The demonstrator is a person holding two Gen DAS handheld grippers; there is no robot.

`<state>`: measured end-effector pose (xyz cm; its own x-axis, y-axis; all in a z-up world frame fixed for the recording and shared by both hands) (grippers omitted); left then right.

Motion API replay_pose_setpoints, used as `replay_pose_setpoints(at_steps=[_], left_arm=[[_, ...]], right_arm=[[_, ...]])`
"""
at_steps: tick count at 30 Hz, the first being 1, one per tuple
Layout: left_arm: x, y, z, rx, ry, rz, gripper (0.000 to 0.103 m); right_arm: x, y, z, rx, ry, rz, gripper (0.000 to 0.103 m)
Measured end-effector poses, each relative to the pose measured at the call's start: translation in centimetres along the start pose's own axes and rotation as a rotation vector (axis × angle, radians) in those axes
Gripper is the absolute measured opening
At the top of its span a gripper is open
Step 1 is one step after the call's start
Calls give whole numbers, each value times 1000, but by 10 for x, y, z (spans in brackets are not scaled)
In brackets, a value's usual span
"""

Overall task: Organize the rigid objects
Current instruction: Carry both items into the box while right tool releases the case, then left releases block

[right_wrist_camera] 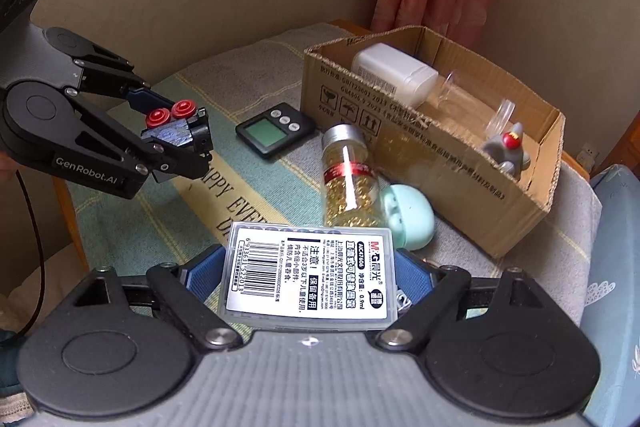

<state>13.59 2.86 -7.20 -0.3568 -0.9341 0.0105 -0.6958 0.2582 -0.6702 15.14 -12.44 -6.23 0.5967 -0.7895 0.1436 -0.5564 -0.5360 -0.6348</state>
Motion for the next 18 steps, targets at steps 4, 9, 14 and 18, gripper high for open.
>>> replay_pose_setpoints(at_steps=[4, 9, 14, 18], left_arm=[[-4, -15, -5, 30, -6, -17, 49], [-10, -34, -7, 60, -19, -36, 49], [-10, -51, -7, 81, -23, -23, 49], [-13, -68, -4, 92, -28, -21, 49]], right_arm=[[23, -27, -10, 64, 31, 6, 92], [52, -66, -6, 111, 66, 13, 92], [78, -100, 15, 113, 106, 15, 92], [93, -115, 40, 92, 134, 28, 92]])
Point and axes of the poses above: each gripper's, at about its wrist camera, not at the fingertips, and z roughly the way its jaws point, x to its right, y to its underside, the point moved 5 cm from there along z, roughly the way its jaws point, and after that the axes turned 3 degrees about y, right-handed, at the moved point
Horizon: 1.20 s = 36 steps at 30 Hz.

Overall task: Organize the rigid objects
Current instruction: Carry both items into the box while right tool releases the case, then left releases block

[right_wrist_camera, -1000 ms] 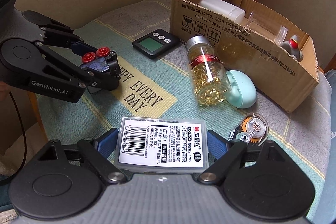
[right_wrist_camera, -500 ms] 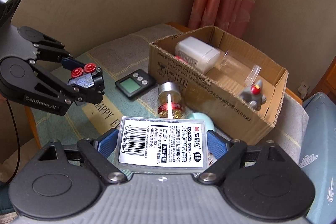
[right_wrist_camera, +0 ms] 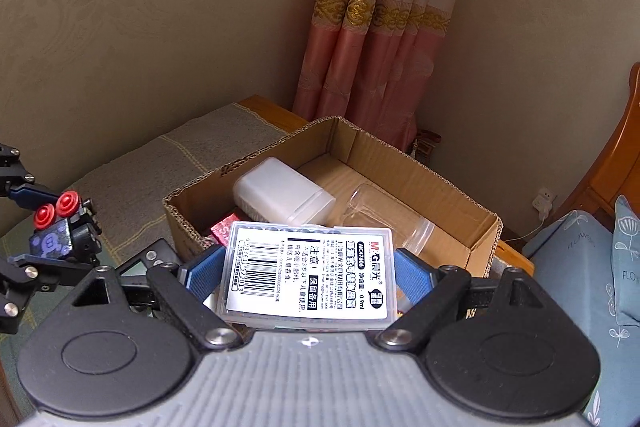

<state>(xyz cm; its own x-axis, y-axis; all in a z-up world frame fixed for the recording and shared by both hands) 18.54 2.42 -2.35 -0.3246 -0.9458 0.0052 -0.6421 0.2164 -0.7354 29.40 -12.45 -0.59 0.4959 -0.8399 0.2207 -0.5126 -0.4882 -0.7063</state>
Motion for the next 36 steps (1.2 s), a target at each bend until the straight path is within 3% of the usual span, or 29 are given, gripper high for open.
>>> replay_pose_setpoints(at_steps=[6, 8, 18, 27, 28, 29, 30, 31, 33, 36], left_arm=[[-5, -24, 8, 13, -14, 8, 49], [-6, -33, 12, 15, -16, 13, 49], [-8, -88, 48, -5, -16, 36, 50], [-9, -150, 118, -62, -16, 34, 50], [-10, -156, 124, -58, -23, 28, 51], [-11, -161, 130, -49, -35, 19, 60], [-13, -165, 135, -47, -52, 13, 80], [-13, -166, 137, -44, -70, 11, 88], [-12, -166, 135, -10, -90, 34, 91], [-10, -160, 130, -20, -77, 61, 93]], right_arm=[[11, -1, 34, -43, 32, 18, 92], [15, 3, 37, -43, 28, 44, 99], [21, 18, 3, 11, -30, 112, 103], [21, 33, -32, 56, -50, 126, 103], [21, 34, -36, 62, -49, 129, 103], [21, 36, -39, 66, -53, 133, 103], [22, 38, -42, 68, -56, 138, 103], [22, 40, -44, 70, -57, 144, 103], [23, 44, -47, 67, -60, 153, 103], [24, 50, -49, 65, -61, 165, 103]])
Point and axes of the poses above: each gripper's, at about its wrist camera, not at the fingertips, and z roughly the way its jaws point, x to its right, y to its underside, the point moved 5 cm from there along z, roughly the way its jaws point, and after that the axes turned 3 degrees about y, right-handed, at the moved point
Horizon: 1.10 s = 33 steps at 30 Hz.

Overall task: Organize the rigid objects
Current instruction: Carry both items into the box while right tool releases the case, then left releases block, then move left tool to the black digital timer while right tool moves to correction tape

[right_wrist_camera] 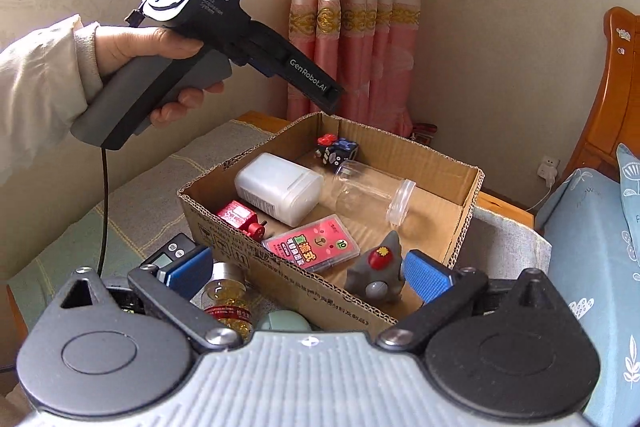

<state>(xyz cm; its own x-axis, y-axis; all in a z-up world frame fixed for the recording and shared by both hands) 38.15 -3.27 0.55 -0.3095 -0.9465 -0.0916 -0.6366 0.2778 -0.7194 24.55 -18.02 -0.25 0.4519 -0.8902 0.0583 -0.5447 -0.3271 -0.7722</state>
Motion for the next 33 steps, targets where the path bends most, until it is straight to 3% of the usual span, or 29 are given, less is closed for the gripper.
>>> replay_pose_setpoints(at_steps=[10, 23, 27, 33], left_arm=[[3, 33, -39, -19, 13, -4, 95], [11, 97, -106, 7, 58, -127, 98], [13, 129, -119, 53, 14, -142, 101], [17, 178, -108, 40, -35, -177, 101]], right_arm=[[-12, 16, 1, -31, -2, 48, 103], [-30, 38, -16, -33, -10, 171, 103], [-33, 57, -17, -55, 16, 204, 103], [-36, 98, -14, -95, 95, 223, 103]])
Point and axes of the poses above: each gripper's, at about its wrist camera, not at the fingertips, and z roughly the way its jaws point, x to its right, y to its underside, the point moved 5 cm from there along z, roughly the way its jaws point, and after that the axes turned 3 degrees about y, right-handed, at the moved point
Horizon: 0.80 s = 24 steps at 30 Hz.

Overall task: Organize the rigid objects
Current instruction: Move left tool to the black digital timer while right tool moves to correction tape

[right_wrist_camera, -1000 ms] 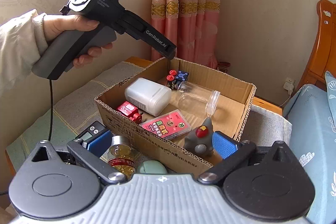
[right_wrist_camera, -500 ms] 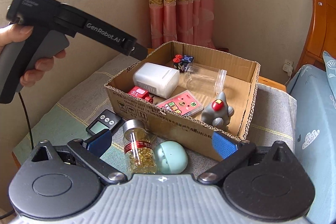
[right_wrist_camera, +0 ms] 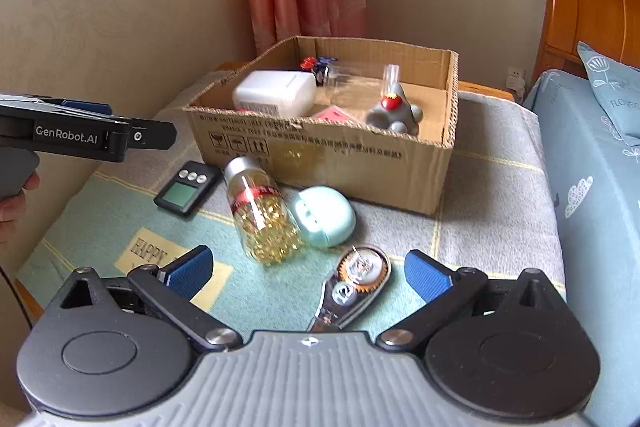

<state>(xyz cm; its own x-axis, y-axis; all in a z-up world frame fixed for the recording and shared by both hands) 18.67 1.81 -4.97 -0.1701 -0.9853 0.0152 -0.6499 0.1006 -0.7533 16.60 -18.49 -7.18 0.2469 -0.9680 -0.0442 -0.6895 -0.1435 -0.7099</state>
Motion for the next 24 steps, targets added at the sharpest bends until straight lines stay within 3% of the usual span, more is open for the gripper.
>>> replay_pose_setpoints(at_steps=[9, 16, 24], left_arm=[[-9, 53, 41, -125, -23, -79, 101], [-15, 63, 58, -157, -59, -90, 102], [-33, 61, 61, -141, -88, -133, 102]], right_arm=[[16, 47, 24, -72, 103, -11, 103], [21, 50, 38, -65, 157, -2, 103], [39, 48, 37, -71, 197, 41, 103]])
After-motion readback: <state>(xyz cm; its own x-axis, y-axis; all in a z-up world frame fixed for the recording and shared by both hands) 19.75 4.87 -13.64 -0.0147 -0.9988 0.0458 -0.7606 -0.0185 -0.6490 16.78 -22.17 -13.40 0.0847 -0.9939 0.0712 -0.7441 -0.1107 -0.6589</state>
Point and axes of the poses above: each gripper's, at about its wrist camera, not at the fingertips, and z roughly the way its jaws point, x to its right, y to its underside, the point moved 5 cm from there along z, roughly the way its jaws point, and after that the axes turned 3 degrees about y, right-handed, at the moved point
